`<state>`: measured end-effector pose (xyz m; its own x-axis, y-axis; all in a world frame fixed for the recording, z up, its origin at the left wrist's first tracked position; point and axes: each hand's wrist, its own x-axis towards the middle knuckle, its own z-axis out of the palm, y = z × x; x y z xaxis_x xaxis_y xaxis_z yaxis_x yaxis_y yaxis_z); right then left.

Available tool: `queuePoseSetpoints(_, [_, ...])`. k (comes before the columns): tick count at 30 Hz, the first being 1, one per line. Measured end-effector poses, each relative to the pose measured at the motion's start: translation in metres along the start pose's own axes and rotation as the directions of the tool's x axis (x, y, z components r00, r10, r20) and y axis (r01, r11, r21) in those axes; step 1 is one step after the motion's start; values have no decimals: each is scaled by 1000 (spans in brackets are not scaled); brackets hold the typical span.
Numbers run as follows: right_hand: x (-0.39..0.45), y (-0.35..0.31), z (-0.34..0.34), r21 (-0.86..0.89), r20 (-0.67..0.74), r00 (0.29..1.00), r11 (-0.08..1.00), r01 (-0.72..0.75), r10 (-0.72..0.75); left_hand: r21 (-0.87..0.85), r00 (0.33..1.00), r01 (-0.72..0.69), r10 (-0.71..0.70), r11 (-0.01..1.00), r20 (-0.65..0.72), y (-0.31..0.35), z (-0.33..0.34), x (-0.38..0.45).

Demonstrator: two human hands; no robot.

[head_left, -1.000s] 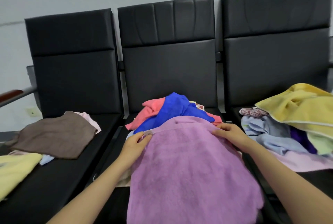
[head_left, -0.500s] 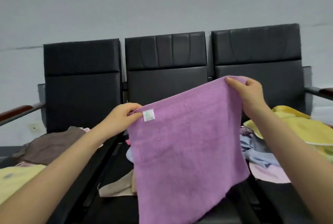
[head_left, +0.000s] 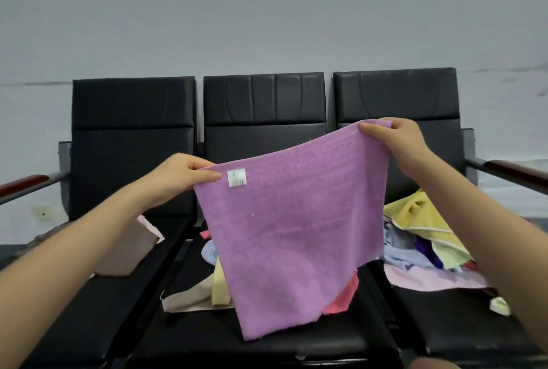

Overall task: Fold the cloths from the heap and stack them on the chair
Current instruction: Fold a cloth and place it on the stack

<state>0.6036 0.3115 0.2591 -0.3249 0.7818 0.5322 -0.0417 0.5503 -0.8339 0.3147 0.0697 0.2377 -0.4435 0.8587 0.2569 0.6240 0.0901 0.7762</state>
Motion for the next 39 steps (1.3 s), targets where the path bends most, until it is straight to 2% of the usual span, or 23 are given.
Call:
queuePoseSetpoints(3, [-11, -17, -8, 21, 60, 998, 1000, 17, -18, 37, 996, -70, 72, 997, -60, 12, -14, -13])
queuePoseSetpoints(4, [-14, -22, -10, 52, 73, 997, 999, 7, -11, -10, 992, -93, 92, 996, -84, 14, -18, -15])
queuePoseSetpoints(6, [-16, -32, -14, 150, 100, 995, 988, -32, 17, -238, 983, -138, 104, 962, -150, 19, -28, -21])
queuePoseSetpoints(8, [-14, -40, -16, 272, 155, 986, 956, -109, 68, -442, 976, -179, 101, 879, -193, 24, -41, -21])
queuePoseSetpoints(10, [-9, -42, -15, 330, 253, 959, 921, -207, 125, -546, 980, -168, 80, 821, -181, 26, -47, -15])
queuePoseSetpoints(12, [-3, -33, -11, 297, 345, 914, 899, -321, 212, -567, 989, -116, 39, 816, -146, 21, -45, -2])
queuePoseSetpoints(14, [3, -11, -5, 230, 389, 866, 877, -423, 315, -437, 996, -47, 8, 898, -92, 4, -36, 16])
queuePoseSetpoints(16, [3, 25, 4, 109, 383, 840, 884, -455, 385, -42, 1000, 13, -14, 999, -24, -25, -24, 34])
queuePoseSetpoints(17, [2, 46, 9, -12, 359, 846, 908, -418, 394, 206, 999, 25, -30, 978, 21, -39, -18, 43])
queuePoseSetpoints(18, [2, 70, 15, -156, 339, 856, 920, -359, 391, 404, 995, 27, -62, 914, 74, -55, -8, 55])
queuePoseSetpoints(19, [1, 91, 21, -292, 333, 864, 912, -287, 379, 530, 988, 19, -97, 848, 120, -67, 3, 63])
queuePoseSetpoints(21, [-2, 126, 35, -456, 324, 876, 870, -185, 357, 650, 975, 18, -158, 760, 157, -91, 24, 80])
queuePoseSetpoints(24, [3, 167, 52, -531, 256, 909, 833, -153, 330, 676, 981, 67, -171, 734, 88, -121, 46, 105])
queuePoseSetpoints(27, [15, 193, 62, -543, 158, 934, 819, -188, 320, 570, 989, 144, -139, 809, -53, -135, 59, 123])
queuePoseSetpoints(30, [32, 220, 79, -539, 55, 947, 808, -239, 317, 450, 966, 239, -161, 860, -204, -150, 74, 143])
queuePoseSetpoints(32, [40, 237, 93, -573, 58, 922, 769, -282, 382, 423, 945, 288, -182, 859, -273, -163, 86, 152])
queuePoseSetpoints(35, [29, 254, 114, -687, 94, 858, 657, -311, 505, 434, 929, 327, -201, 839, -310, -184, 106, 151])
queuePoseSetpoints(37, [8, 250, 123, -640, 85, 917, 727, -249, 389, 433, 926, 315, -174, 844, -334, -191, 120, 139])
queuePoseSetpoints(39, [-23, 235, 128, -513, 112, 977, 852, -101, 183, 417, 940, 211, -67, 884, -335, -189, 133, 118])
